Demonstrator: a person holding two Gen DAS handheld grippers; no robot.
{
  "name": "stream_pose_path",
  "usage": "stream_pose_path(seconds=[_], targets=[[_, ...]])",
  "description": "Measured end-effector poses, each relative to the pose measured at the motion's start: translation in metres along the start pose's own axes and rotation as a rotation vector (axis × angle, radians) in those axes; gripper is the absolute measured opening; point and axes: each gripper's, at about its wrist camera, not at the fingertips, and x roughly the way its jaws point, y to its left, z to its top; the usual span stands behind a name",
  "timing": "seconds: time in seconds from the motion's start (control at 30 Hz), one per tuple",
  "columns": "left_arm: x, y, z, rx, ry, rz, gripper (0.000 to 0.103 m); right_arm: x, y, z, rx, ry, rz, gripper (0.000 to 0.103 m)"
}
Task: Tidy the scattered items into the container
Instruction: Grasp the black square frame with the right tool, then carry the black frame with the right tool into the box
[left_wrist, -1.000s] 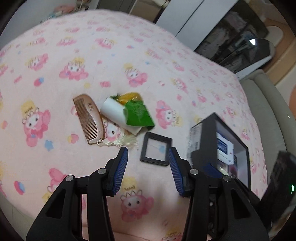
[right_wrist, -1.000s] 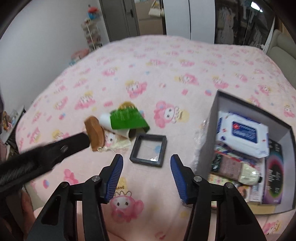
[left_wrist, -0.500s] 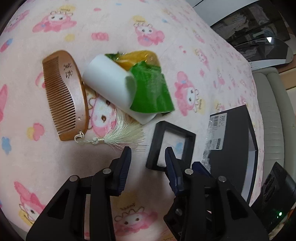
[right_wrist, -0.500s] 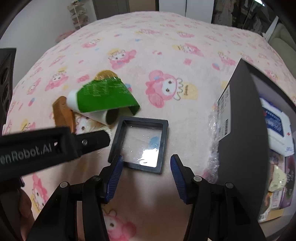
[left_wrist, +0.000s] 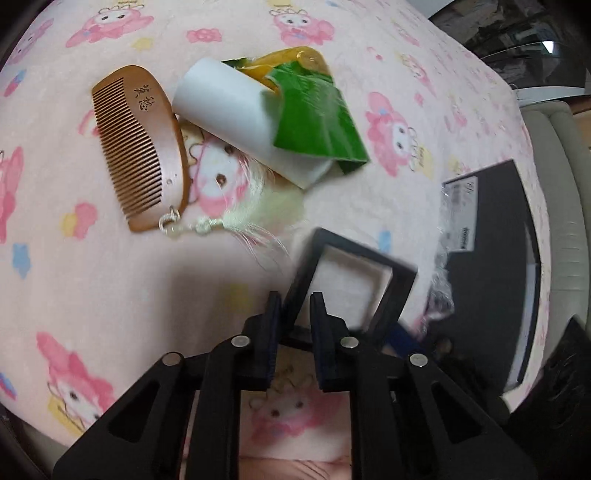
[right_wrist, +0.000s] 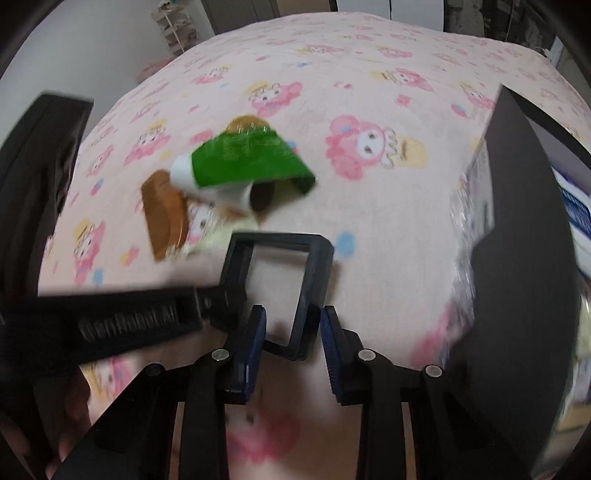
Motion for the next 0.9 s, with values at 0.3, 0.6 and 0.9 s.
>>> stream_pose_path(seconds=[0.3, 0.6, 0.9], targets=[[0.019, 0.007, 0.010, -0.034, 0.011, 0.025, 0.020, 0.009, -0.004, -0.001, -0.007, -0.038, -0.005, 0.027], [-0.017, -0.022, -0.018, 0.114, -0.084, -0.027, 0.020, -0.025, -0.003, -0.001, -0.031, -0.097, -0.024, 0.026], [-0.078, -0.094, -0.049, 0.288, -0.236, -0.095, 0.020, -0.112, -0.031, -0.005, 0.011, -0.273, 0.042, 0.025]])
